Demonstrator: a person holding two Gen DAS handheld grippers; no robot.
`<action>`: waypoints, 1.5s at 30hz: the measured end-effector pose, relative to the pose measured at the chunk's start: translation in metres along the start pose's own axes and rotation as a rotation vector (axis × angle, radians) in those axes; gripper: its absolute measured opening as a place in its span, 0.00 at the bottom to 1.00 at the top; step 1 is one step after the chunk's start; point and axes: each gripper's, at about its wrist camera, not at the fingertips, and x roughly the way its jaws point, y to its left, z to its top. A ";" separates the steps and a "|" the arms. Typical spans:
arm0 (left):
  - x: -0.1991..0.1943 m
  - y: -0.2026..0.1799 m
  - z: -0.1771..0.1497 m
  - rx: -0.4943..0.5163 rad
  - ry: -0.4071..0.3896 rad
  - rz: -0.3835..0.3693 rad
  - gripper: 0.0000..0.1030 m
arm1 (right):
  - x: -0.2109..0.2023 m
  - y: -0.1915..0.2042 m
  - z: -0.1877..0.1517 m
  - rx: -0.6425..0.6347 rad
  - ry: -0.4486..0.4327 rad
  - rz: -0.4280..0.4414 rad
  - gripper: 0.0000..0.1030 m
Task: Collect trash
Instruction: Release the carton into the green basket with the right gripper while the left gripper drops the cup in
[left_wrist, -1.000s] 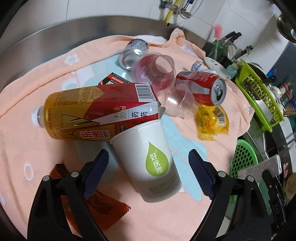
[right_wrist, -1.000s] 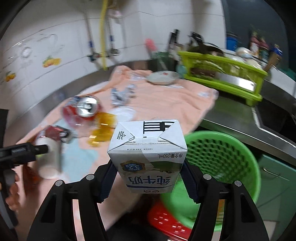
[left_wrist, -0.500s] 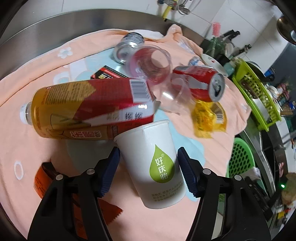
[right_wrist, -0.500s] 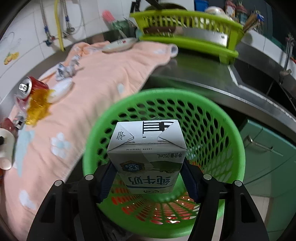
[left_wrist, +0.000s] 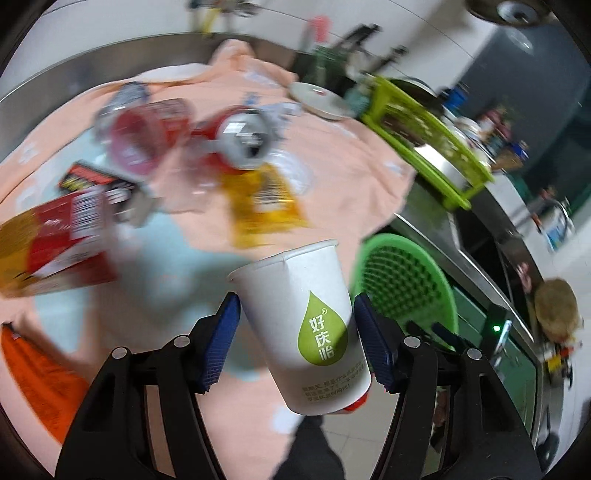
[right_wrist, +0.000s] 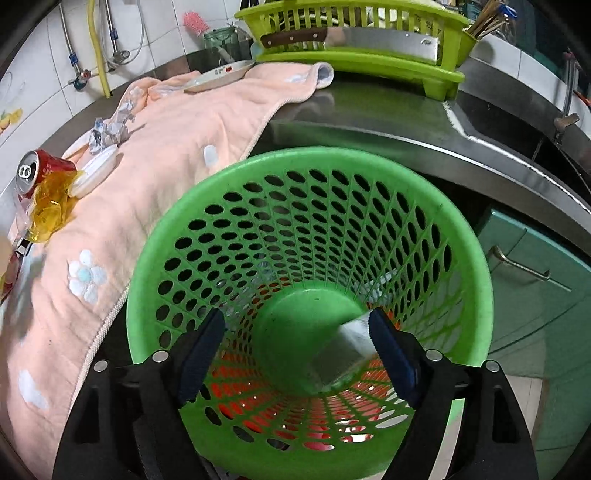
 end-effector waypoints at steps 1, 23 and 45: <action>0.005 -0.011 0.002 0.022 0.005 -0.017 0.61 | -0.003 -0.001 0.000 0.000 -0.006 0.000 0.77; 0.160 -0.162 -0.012 0.265 0.280 -0.173 0.64 | -0.087 -0.067 -0.021 0.054 -0.158 -0.098 0.86; 0.063 -0.089 -0.014 0.210 0.120 -0.019 0.72 | -0.100 -0.005 -0.017 -0.040 -0.187 -0.002 0.87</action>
